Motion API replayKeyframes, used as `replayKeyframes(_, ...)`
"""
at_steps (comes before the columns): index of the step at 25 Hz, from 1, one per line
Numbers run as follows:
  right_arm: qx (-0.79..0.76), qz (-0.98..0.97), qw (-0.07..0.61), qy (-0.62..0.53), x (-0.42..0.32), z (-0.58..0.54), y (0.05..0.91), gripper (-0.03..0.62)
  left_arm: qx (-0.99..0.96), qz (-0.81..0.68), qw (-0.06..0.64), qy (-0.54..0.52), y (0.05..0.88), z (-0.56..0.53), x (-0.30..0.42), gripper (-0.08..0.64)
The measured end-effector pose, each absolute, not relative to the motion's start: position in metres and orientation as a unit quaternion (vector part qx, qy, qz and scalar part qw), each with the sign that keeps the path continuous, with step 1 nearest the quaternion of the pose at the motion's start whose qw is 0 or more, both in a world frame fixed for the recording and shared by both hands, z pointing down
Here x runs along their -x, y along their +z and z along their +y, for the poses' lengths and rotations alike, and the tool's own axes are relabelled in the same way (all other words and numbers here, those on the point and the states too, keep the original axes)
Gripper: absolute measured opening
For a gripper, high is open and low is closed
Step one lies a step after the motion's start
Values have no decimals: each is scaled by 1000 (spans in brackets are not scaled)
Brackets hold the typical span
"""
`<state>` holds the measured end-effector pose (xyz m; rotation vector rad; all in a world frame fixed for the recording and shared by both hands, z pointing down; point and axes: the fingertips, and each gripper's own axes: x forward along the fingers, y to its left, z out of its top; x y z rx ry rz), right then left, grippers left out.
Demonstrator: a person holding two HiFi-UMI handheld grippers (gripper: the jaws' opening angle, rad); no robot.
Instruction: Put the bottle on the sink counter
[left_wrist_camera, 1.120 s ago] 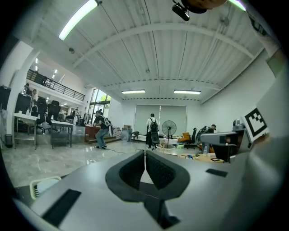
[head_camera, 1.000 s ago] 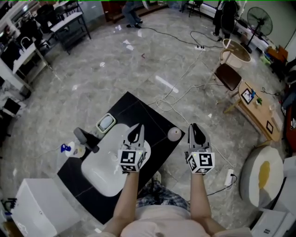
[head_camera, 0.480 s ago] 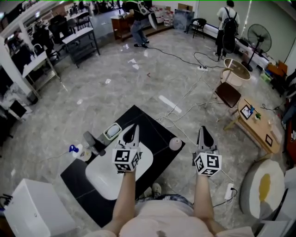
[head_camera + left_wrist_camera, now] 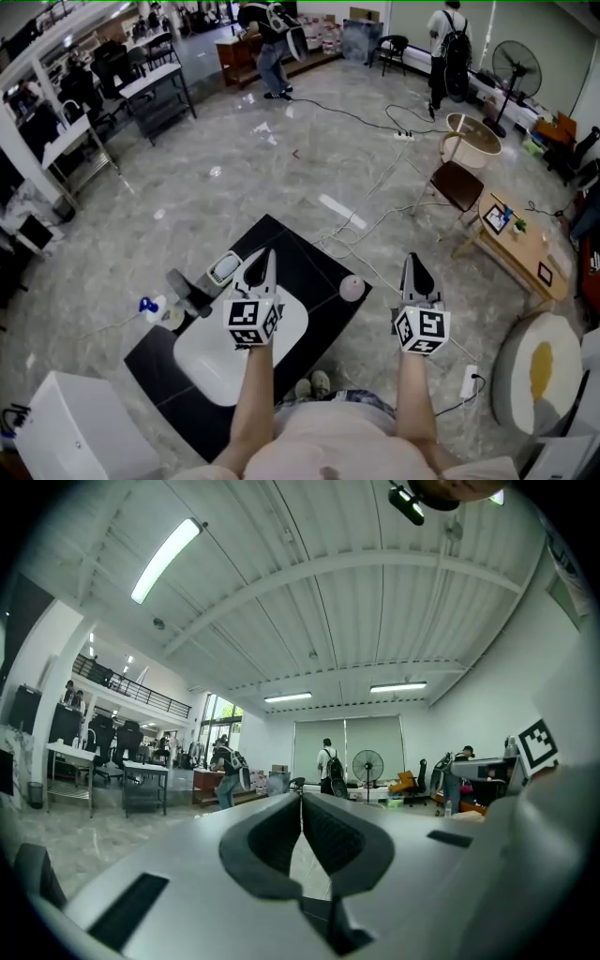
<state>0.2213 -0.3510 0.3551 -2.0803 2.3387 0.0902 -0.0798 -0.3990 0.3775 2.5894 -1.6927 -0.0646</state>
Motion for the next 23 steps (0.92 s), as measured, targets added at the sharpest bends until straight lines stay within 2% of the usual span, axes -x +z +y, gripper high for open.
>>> replayKeyframes(23,660,751,-16,15,-230,-363,373,13,-842,-537,37,-19,386,-413,65,31)
